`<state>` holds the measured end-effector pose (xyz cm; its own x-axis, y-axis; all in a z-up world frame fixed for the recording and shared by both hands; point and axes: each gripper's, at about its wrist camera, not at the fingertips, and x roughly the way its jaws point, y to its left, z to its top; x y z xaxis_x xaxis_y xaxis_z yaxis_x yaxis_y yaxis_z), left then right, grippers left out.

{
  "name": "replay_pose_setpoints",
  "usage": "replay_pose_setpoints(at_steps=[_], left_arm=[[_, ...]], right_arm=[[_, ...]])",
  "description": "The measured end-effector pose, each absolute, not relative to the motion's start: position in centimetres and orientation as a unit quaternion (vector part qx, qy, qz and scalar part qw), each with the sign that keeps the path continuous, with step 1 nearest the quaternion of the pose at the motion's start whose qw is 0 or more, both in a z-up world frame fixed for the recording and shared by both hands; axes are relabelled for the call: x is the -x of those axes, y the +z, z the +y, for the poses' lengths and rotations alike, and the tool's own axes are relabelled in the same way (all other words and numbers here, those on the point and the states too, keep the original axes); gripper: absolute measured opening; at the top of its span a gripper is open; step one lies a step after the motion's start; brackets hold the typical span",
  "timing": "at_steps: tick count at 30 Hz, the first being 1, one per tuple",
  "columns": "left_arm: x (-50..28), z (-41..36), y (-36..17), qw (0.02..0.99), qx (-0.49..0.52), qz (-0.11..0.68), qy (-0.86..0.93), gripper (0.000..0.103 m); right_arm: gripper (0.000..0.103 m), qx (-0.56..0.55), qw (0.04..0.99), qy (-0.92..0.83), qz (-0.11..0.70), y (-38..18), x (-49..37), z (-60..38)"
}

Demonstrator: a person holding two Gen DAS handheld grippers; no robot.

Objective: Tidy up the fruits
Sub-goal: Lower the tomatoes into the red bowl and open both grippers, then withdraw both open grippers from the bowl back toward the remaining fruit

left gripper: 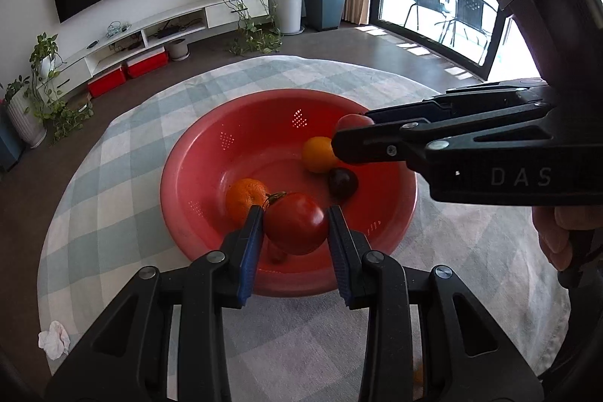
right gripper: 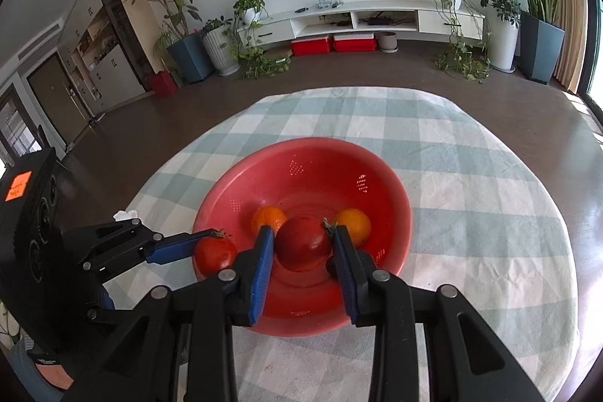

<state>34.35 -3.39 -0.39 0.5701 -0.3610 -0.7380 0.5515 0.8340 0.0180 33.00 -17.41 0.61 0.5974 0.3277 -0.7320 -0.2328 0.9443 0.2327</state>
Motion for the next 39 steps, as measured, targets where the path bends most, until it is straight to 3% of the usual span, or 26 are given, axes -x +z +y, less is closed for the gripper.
replay_pose_setpoints(at_steps=[18,22,26,31,35,39], left_arm=[[-35.9,-3.3,-2.9,0.877,-0.122,0.384,-0.262,0.033],[-35.8,-3.1,-2.8,0.880,-0.122,0.379,-0.260,0.050],[-35.7,-2.9,-2.7,0.881,-0.117,0.376,-0.261,0.053],[-34.8,-2.5,-2.1,0.885,-0.113,0.370,-0.259,0.060],[-33.8,-1.8,-1.1,0.891,-0.103,0.360,-0.257,0.063],[-31.7,-0.3,0.3,0.902,-0.075,0.340,-0.255,0.079]], right_arm=[[0.035,0.007,0.882,0.134,0.451,-3.5,-34.2,-15.8],[0.036,0.017,0.883,0.133,0.449,-3.5,-34.0,-15.6],[0.037,0.018,0.883,0.133,0.450,-3.3,-33.9,-15.5],[0.049,0.013,0.886,0.130,0.446,-2.9,-33.6,-15.8],[0.051,0.008,0.890,0.129,0.438,-2.3,-33.1,-16.1],[0.061,0.002,0.899,0.129,0.418,-0.8,-31.3,-16.9]])
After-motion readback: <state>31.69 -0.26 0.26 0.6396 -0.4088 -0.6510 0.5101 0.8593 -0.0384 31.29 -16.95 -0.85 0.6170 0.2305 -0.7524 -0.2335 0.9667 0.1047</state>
